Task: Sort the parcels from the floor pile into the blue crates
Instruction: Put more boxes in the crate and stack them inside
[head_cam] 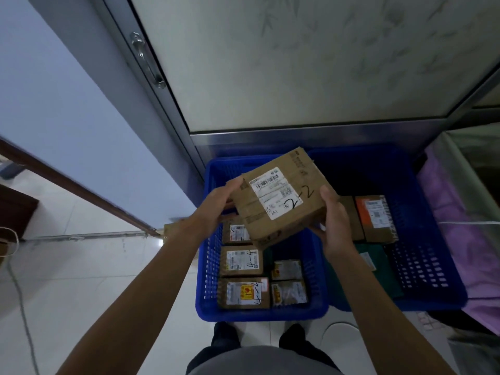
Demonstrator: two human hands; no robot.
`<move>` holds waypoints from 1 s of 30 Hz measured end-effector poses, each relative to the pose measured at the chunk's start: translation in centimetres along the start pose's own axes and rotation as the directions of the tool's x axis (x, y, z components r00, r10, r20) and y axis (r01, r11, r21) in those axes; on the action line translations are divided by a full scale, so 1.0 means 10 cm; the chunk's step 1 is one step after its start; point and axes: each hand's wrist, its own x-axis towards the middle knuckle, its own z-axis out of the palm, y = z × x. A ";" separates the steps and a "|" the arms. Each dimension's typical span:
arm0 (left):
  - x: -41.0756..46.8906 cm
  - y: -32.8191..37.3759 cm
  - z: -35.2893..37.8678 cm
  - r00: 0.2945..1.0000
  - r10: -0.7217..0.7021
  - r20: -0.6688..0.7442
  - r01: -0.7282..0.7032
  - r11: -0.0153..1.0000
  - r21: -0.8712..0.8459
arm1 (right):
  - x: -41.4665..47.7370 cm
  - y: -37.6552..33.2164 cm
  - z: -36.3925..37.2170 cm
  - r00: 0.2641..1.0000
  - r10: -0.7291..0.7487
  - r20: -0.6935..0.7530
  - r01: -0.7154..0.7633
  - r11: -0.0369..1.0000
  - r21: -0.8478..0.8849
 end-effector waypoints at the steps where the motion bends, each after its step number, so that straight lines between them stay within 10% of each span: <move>1: 0.01 -0.01 -0.05 0.999 -0.032 0.004 0.032 0.999 0.012 | 0.02 0.02 0.07 0.999 0.017 -0.028 -0.016 1.000 0.027; 7: 0.20 -0.18 -0.30 0.994 -0.069 0.083 0.064 0.996 0.055 | 0.10 0.21 0.39 0.984 0.110 -0.139 -0.098 0.991 0.089; 21: 0.62 -0.44 -0.63 0.986 -0.108 -0.129 0.107 0.994 -0.009 | 0.52 0.39 0.73 0.976 0.186 0.116 -0.116 0.886 -0.448; 30: 0.89 -0.74 -0.60 0.985 -0.132 -0.107 0.130 0.991 -0.030 | 0.58 0.68 0.57 0.947 0.291 0.138 -0.192 0.854 -0.483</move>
